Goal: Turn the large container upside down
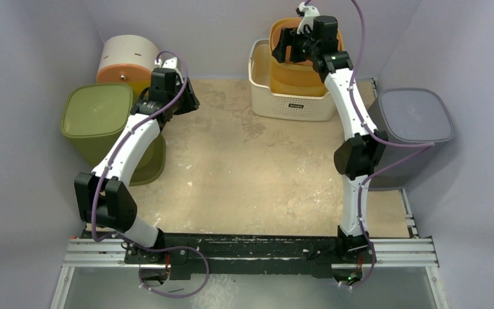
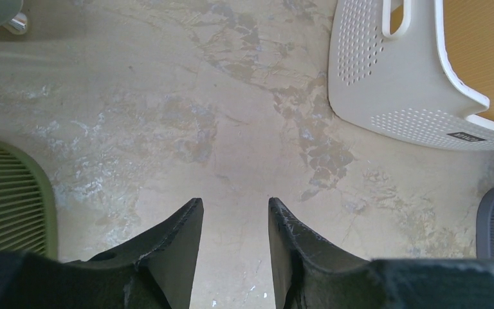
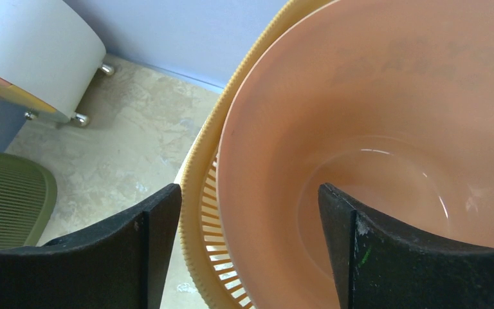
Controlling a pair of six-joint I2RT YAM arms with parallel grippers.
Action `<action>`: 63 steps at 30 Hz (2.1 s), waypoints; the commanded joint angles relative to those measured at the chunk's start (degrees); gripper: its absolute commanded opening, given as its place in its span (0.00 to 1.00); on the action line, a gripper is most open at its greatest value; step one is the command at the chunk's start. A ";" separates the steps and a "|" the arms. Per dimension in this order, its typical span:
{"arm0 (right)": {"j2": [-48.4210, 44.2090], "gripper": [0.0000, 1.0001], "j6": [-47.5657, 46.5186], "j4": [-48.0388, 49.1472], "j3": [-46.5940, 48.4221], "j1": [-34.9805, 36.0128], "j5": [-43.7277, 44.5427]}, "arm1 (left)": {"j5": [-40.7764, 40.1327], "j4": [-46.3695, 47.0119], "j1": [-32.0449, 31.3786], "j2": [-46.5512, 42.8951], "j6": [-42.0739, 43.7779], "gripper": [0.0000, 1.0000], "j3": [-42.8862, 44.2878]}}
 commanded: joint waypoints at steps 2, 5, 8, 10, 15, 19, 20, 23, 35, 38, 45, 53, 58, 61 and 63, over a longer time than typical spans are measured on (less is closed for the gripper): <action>-0.05 0.74 0.22 2.70 2.05 -1.29 -3.72 | -0.15 1.95 0.17 -2.12 -1.37 0.40 1.80; 1.46 0.73 0.30 1.61 3.32 -1.29 -4.50 | 0.03 1.79 0.17 -2.21 -1.44 0.40 1.98; 2.38 0.73 0.66 1.27 3.70 -1.29 -4.68 | -0.13 1.32 0.21 -2.37 -1.33 0.40 2.14; 2.13 0.74 0.79 1.84 3.22 -1.29 -4.85 | -0.21 1.04 0.17 -2.48 -1.16 0.40 2.24; -0.43 0.76 1.39 4.70 0.46 -1.29 -3.06 | 0.00 0.04 0.17 -2.05 -0.45 0.40 2.78; -2.49 0.77 1.77 6.37 -1.27 -1.29 -2.30 | 0.18 -0.54 0.17 -2.08 -0.19 0.40 3.02; -2.44 0.77 1.77 6.33 -1.05 -1.24 -2.27 | 0.29 -0.56 0.17 -2.09 -0.20 0.40 3.02; -1.41 0.77 2.01 5.44 -0.29 -1.20 -2.80 | 0.56 -0.58 0.17 -2.02 -0.04 0.40 3.04; -5.00 0.77 3.17 9.21 -3.21 -0.44 -1.95 | 0.67 -1.03 0.17 -1.98 0.63 0.40 2.84; -5.61 0.77 3.58 9.93 -3.30 -0.50 -1.58 | 0.88 -0.91 0.17 -1.77 0.61 0.40 2.84; -3.26 0.77 3.66 7.96 -3.33 -0.42 -0.99 | 1.14 -1.19 0.17 -2.00 0.62 0.40 3.18; -0.64 0.75 3.44 6.47 -2.50 0.67 -3.59 | 1.19 -1.87 0.17 -2.45 0.81 0.40 3.16; 0.31 0.74 2.05 4.85 -1.56 1.98 -2.50 | 1.08 -1.81 0.17 -2.82 0.63 0.40 2.73; 0.49 0.75 1.88 4.46 -2.54 2.56 1.88 | 1.11 -1.79 0.17 -3.14 0.52 0.40 2.66; 0.65 0.75 2.26 3.53 -3.28 2.67 6.37 | 1.11 -1.87 0.17 -3.38 0.52 0.40 2.71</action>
